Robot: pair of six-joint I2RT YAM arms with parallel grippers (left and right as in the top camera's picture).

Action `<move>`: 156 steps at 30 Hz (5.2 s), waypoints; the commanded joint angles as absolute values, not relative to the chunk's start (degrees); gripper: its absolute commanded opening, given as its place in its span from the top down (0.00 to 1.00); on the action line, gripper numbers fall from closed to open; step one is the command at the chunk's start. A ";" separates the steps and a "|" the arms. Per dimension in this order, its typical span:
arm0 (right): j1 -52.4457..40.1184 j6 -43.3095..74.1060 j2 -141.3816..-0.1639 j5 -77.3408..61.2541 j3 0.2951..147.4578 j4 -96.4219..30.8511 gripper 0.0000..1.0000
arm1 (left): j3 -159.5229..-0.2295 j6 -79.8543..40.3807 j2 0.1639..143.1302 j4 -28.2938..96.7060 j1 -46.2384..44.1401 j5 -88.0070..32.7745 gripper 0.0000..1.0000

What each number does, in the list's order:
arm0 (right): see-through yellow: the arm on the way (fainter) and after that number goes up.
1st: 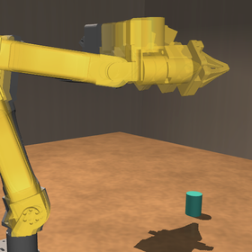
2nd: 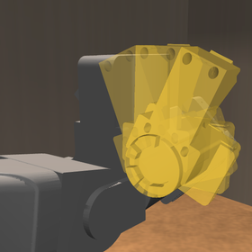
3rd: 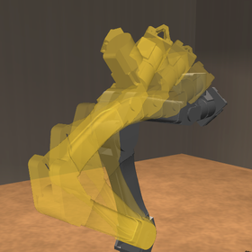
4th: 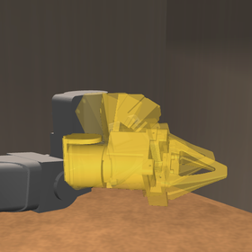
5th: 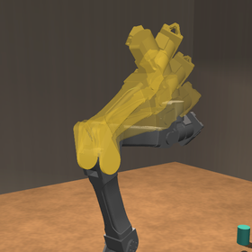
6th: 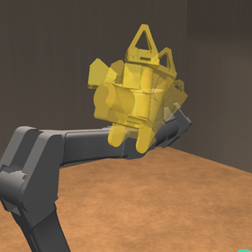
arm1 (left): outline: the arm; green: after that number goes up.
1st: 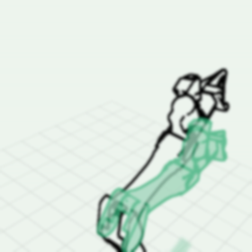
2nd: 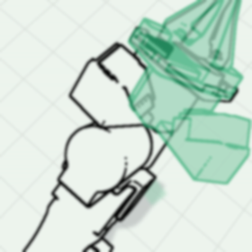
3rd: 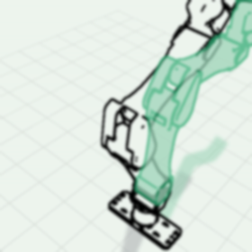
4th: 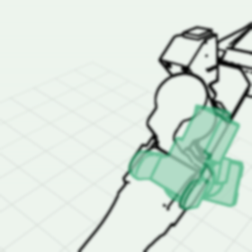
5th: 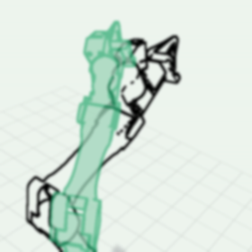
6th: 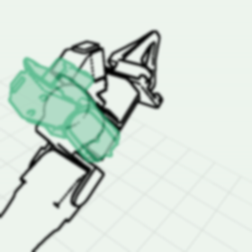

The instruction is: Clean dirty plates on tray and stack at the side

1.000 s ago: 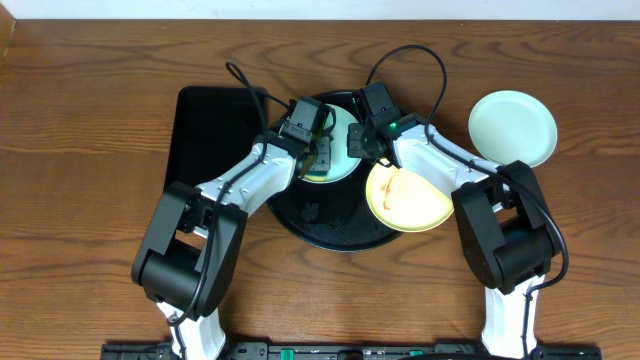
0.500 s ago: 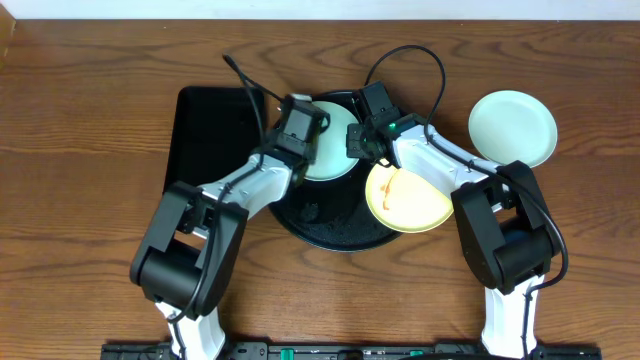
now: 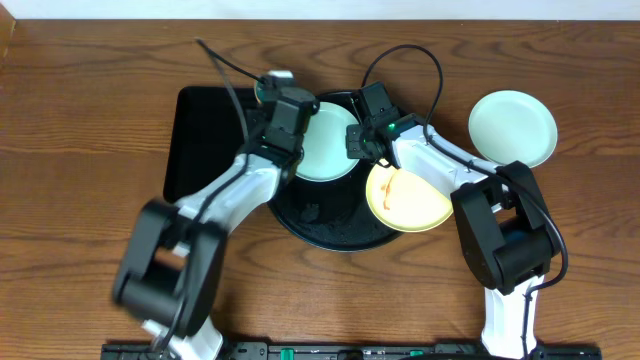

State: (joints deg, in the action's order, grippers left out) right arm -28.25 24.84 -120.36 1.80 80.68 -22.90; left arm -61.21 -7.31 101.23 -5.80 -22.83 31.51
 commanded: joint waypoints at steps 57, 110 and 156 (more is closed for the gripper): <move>-2.90 7.05 -92.60 -30.13 79.99 -30.72 0.99 | -62.04 -28.82 81.23 37.67 -6.48 18.44 0.92; 7.84 28.36 -73.41 -10.02 61.14 -61.04 0.01 | -62.04 -28.84 81.25 38.06 -6.50 18.39 0.92; -6.66 36.27 -91.02 -16.47 52.36 -33.45 0.99 | -62.04 -28.84 81.23 38.52 -6.50 18.39 0.92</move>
